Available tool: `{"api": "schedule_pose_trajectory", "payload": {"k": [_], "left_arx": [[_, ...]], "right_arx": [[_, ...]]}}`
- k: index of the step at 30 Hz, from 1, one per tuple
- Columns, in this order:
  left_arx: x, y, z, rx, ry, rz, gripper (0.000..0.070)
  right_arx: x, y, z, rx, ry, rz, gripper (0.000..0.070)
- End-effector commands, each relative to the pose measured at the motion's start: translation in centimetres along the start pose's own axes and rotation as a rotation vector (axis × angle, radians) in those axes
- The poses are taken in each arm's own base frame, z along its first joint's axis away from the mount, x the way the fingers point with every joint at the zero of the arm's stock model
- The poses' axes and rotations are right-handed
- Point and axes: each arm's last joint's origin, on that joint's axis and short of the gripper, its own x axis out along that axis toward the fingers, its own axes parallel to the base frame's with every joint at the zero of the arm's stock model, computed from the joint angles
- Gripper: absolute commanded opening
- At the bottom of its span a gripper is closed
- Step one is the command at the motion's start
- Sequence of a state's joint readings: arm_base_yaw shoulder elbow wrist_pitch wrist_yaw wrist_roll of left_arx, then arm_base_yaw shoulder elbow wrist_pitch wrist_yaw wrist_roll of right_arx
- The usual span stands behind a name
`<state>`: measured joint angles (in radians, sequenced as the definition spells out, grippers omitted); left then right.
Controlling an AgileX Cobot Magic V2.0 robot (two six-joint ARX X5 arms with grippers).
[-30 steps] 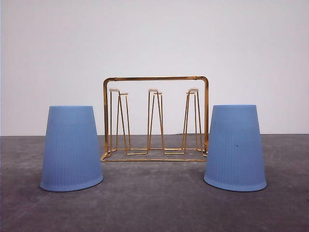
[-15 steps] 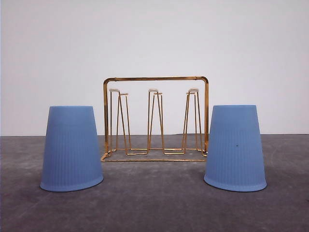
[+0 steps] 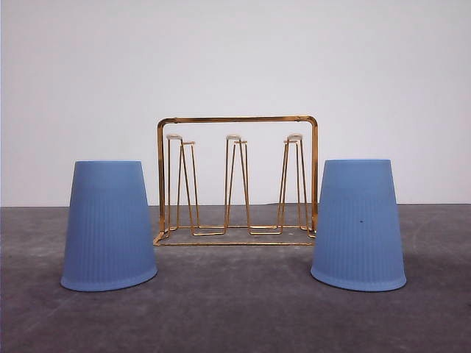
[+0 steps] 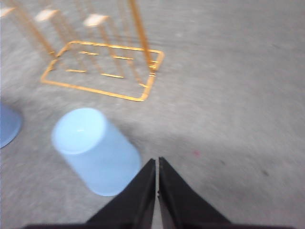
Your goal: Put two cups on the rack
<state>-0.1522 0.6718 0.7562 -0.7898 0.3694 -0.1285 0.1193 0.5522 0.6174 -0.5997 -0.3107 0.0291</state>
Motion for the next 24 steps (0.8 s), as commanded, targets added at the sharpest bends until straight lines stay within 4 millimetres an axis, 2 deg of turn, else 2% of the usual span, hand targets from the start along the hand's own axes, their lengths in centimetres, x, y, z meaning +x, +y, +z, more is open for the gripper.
{"api": "schedule_pose_trajectory", "payload": {"k": [1, 7, 8, 9, 10, 11, 12, 13, 14, 16, 20, 24], "left_arx": [[-0.4, -1.0, 0.9, 0.178, -0.029, -0.014, 0.0004], [-0.1, -3.3, 1.3, 0.538, -0.021, -0.118, 0.0004], [-0.1, -3.5, 1.3, 0.561, -0.024, -0.129, 0.0005], [-0.1, -3.6, 1.2, 0.569, -0.024, -0.138, 0.0021], [-0.1, -3.7, 1.2, 0.574, -0.025, -0.145, 0.0070], [-0.1, -3.8, 1.2, 0.576, -0.025, -0.152, 0.0155], [-0.1, -3.8, 1.2, 0.566, -0.025, -0.154, 0.0330], [-0.1, -3.8, 1.2, 0.552, -0.025, -0.155, 0.0479], [-0.1, -3.8, 1.2, 0.535, -0.026, -0.155, 0.0594], [0.0, -3.9, 1.4, 0.496, -0.032, -0.156, 0.0633], [0.3, -3.9, 1.6, 0.445, -0.033, -0.156, 0.0632], [1.5, -3.9, 2.1, 0.384, -0.013, -0.153, 0.0625]], "right_arx": [[0.0, 0.6, 0.5, -0.074, -0.024, 0.037, 0.0007], [0.4, 1.8, 0.5, -0.207, -0.014, 0.131, 0.0010], [0.4, 1.9, 0.5, -0.224, -0.014, 0.137, 0.0018], [0.4, 1.9, 0.5, -0.237, -0.015, 0.139, 0.0070], [0.4, 1.9, 0.5, -0.245, -0.016, 0.139, 0.0152], [0.4, 1.9, 0.5, -0.249, -0.018, 0.137, 0.0260], [0.4, 1.9, 0.5, -0.249, -0.018, 0.129, 0.0385], [0.4, 1.9, 0.5, -0.248, -0.019, 0.121, 0.0465], [0.4, 1.9, 0.5, -0.247, -0.019, 0.113, 0.0499], [0.4, 1.9, 0.5, -0.248, -0.020, 0.113, 0.0498], [0.4, 1.9, 0.6, -0.249, -0.029, 0.113, 0.0498], [0.4, 1.9, 0.8, -0.252, -0.048, 0.114, 0.0498]]}}
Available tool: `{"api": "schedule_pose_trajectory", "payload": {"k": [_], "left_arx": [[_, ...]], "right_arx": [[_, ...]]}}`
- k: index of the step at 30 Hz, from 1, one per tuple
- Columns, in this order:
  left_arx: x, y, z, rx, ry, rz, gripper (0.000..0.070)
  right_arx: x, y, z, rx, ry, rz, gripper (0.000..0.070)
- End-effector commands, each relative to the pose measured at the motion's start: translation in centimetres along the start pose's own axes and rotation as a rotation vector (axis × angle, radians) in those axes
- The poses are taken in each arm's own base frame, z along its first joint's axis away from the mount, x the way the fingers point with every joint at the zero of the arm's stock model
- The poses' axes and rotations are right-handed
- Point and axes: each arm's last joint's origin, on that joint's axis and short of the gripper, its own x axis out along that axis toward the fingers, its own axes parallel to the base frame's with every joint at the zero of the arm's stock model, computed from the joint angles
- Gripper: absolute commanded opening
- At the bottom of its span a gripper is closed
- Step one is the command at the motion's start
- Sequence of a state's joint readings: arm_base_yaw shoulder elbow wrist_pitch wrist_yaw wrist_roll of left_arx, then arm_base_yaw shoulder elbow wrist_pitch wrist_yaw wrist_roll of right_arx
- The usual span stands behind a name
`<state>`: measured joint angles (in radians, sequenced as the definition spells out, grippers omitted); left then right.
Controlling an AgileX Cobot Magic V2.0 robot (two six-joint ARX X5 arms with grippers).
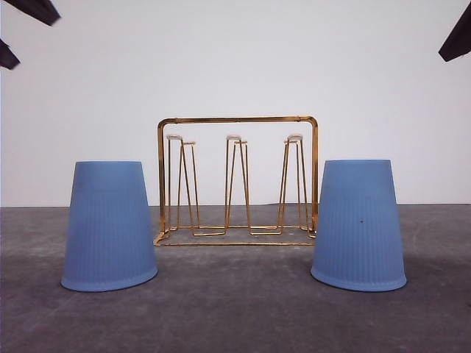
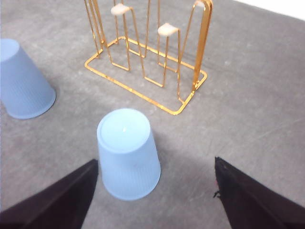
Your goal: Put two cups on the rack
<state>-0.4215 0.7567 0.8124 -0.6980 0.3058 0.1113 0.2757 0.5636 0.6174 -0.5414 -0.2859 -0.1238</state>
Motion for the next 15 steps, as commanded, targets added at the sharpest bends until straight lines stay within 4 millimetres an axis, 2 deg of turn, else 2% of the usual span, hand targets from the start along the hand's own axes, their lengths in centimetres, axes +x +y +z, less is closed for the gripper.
{"api": "schedule_pose_trajectory", "payload": {"k": [1, 8, 15], "left_arx": [[0.6, 0.2, 0.8, -0.048, -0.008, -0.001, 0.0625], [5.3, 1.0, 1.6, -0.064, 0.075, 0.036, 0.0628], [10.8, 1.5, 1.0, -0.064, 0.192, 0.024, 0.0630]], "right_arx": [[-0.1, 0.0, 0.5, -0.011, -0.027, 0.000, 0.0498], [-0.2, 0.0, 0.9, -0.005, -0.065, -0.004, 0.0498], [-0.2, 0.0, 1.1, -0.011, -0.086, -0.007, 0.0498]]}}
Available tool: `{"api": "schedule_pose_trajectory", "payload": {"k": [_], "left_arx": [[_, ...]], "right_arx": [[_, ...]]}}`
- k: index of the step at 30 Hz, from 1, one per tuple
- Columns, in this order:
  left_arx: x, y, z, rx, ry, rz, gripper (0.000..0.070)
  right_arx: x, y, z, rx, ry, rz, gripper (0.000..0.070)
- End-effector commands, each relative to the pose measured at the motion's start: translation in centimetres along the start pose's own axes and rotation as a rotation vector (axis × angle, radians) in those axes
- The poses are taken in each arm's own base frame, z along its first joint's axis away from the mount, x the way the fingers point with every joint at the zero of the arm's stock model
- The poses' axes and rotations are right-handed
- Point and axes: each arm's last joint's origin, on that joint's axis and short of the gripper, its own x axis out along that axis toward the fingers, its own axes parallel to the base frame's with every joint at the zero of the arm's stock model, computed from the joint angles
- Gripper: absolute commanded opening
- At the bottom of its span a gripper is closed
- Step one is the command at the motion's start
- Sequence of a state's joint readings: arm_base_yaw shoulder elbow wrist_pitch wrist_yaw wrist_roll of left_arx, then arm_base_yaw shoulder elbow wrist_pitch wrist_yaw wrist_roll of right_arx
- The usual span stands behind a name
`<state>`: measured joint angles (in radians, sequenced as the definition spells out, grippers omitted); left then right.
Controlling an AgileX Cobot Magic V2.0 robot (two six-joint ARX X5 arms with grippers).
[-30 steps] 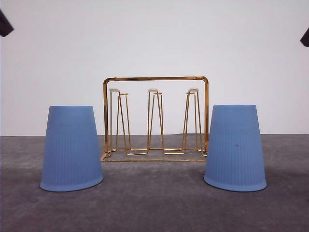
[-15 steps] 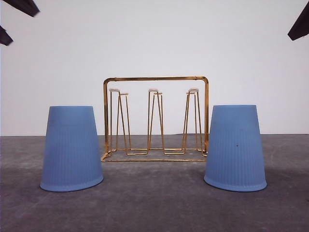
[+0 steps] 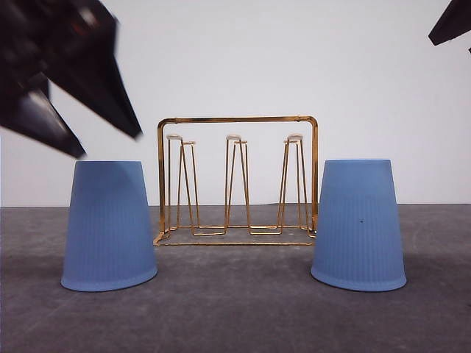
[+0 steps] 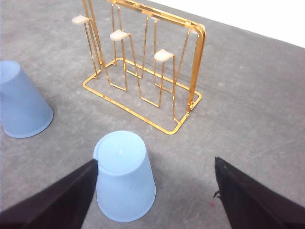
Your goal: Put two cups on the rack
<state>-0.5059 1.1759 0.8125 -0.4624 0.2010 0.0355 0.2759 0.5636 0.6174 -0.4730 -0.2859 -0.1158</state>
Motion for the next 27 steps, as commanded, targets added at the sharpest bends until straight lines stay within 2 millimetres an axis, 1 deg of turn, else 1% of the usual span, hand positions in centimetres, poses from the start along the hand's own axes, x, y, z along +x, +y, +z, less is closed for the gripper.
{"api": "schedule_pose_trajectory", "payload": {"k": [1, 5, 8, 11, 13, 16, 19, 27], "left_arx": [[1.1, 0.0, 0.5, -0.003, 0.018, -0.005, 0.0629], [3.4, 0.4, -0.1, -0.052, 0.103, -0.006, 0.0627], [4.4, 0.6, -0.4, -0.075, 0.143, -0.005, 0.0610], [4.7, 0.6, -0.4, -0.075, 0.143, -0.005, 0.0478], [4.7, 0.6, -0.3, -0.073, 0.133, -0.005, 0.0426], [4.7, 0.6, -0.3, -0.071, 0.129, 0.003, 0.0376], [4.7, 0.7, -0.3, -0.071, 0.129, 0.011, 0.0352], [4.3, 0.6, 0.4, -0.070, 0.127, 0.010, 0.0353]], "right_arx": [[-0.1, 0.0, 0.5, -0.001, -0.023, 0.001, 0.0498], [-0.1, 0.0, 0.5, -0.002, -0.026, 0.000, 0.0498], [-0.1, 0.0, 0.5, -0.002, -0.026, 0.000, 0.0498], [-0.1, 0.0, 0.5, -0.002, -0.026, 0.000, 0.0498], [-0.1, 0.0, 0.5, -0.002, -0.026, 0.000, 0.0498], [-0.1, 0.0, 0.5, -0.002, -0.026, 0.000, 0.0498], [-0.1, 0.0, 0.5, -0.002, -0.027, 0.000, 0.0498], [-0.1, 0.0, 0.5, -0.002, -0.027, 0.000, 0.0498]]}}
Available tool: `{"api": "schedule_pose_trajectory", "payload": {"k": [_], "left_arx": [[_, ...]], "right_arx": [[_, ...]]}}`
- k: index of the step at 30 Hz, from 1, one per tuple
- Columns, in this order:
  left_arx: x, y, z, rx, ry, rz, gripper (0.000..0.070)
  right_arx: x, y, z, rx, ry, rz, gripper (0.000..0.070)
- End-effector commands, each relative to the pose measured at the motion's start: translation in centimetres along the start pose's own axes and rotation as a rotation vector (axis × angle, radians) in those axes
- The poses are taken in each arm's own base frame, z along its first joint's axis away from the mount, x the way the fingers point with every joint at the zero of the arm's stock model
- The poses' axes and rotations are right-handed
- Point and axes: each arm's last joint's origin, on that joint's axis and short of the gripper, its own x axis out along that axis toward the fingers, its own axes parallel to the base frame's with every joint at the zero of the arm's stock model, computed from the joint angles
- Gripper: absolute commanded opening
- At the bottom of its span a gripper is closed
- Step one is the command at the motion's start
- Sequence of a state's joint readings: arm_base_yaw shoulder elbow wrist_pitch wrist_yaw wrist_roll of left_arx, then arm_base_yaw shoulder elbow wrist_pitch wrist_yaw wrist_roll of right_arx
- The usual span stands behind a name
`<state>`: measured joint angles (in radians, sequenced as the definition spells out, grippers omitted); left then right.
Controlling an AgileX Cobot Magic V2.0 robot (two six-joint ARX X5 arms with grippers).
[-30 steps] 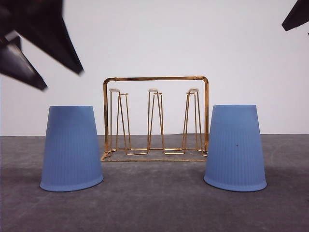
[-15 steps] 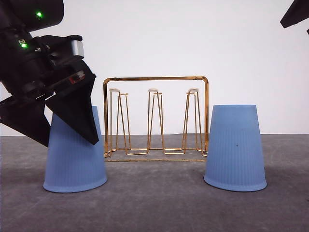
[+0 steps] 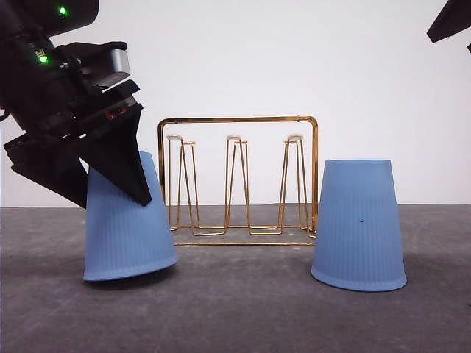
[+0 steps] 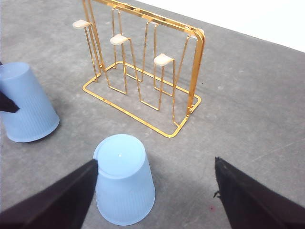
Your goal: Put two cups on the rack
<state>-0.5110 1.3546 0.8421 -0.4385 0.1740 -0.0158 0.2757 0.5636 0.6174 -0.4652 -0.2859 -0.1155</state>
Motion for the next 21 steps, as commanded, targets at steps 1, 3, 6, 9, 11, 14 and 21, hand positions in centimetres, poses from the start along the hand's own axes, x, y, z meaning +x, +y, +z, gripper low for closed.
{"api": "schedule_pose_trajectory", "payload": {"k": [1, 3, 6, 9, 11, 14, 21], "left_arx": [[0.1, -0.2, 0.6, 0.002, 0.003, -0.012, 0.0353], [0.0, -0.3, 0.8, 0.002, 0.000, -0.012, 0.0353], [-0.2, -0.3, 1.1, 0.004, -0.008, -0.012, 0.0353], [-0.4, -0.3, 1.3, 0.005, -0.017, -0.012, 0.0353], [-0.6, -0.4, 1.5, 0.005, -0.014, -0.012, 0.0353], [-1.2, -0.5, 2.0, 0.003, 0.001, -0.011, 0.0353], [-3.4, -0.9, 4.4, 0.010, -0.025, -0.004, 0.0353]], "right_arx": [[-0.1, 0.0, 0.5, 0.000, -0.020, 0.001, 0.0498], [-0.1, 0.0, 0.5, 0.000, -0.020, 0.001, 0.0498], [-0.1, 0.0, 0.5, 0.000, -0.020, 0.001, 0.0498], [-0.1, 0.0, 0.5, 0.000, -0.020, 0.001, 0.0498], [-0.1, 0.0, 0.5, 0.000, -0.020, 0.001, 0.0498], [-0.1, 0.0, 0.5, 0.000, -0.020, 0.001, 0.0498], [-0.1, 0.0, 0.5, 0.000, -0.020, 0.001, 0.0498]]}}
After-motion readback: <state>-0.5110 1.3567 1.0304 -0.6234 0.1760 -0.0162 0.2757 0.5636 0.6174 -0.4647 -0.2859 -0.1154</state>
